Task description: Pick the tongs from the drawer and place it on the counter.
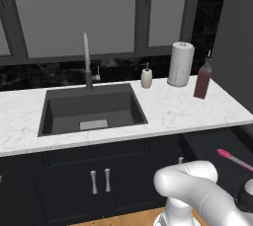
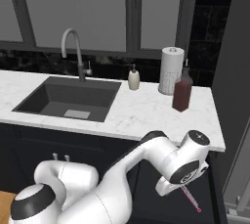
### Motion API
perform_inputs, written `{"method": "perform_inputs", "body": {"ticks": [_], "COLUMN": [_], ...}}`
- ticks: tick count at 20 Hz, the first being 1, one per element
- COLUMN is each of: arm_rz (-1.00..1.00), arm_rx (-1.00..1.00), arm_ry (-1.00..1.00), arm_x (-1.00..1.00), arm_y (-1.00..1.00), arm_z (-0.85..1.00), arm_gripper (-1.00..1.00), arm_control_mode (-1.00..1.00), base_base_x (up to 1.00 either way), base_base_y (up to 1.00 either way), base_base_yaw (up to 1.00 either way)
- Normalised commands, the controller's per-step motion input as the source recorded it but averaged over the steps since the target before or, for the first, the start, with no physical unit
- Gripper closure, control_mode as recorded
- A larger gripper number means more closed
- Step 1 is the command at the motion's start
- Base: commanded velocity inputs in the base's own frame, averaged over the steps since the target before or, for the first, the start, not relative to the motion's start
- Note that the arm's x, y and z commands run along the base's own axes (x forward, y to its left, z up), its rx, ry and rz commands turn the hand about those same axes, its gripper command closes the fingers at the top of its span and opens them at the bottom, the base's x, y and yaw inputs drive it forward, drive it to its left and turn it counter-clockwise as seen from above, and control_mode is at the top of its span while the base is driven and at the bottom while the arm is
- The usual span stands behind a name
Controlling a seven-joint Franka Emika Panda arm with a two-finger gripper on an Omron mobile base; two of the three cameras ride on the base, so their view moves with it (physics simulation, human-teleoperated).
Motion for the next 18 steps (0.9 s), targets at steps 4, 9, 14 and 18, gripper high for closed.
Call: {"method": "perform_inputs", "body": {"ticks": [4, 9, 14, 18], "arm_rz": [-0.24, -0.25, -0.14, -0.07], "arm_rx": [0.09, 0.06, 0.03, 0.07], "arm_ry": [0.01, 0.12, 0.08, 0.01], "arm_x": [0.47, 0.77, 0.72, 0.39], "arm_y": [0.41, 0.11, -0.15, -0.37], "arm_z": [0.00, -0.05, -0.34, -0.45], "arm_gripper": [-1.00, -1.00, -1.00, -1.00], "arm_control_mode": [-1.00, -1.00, -1.00, -1.00], "base_base_x": [0.00, 0.00, 0.00, 0.00], "base_base_y": [0.00, 0.00, 0.00, 0.00], "base_base_yaw": [0.00, 0.00, 0.00, 0.00]}}
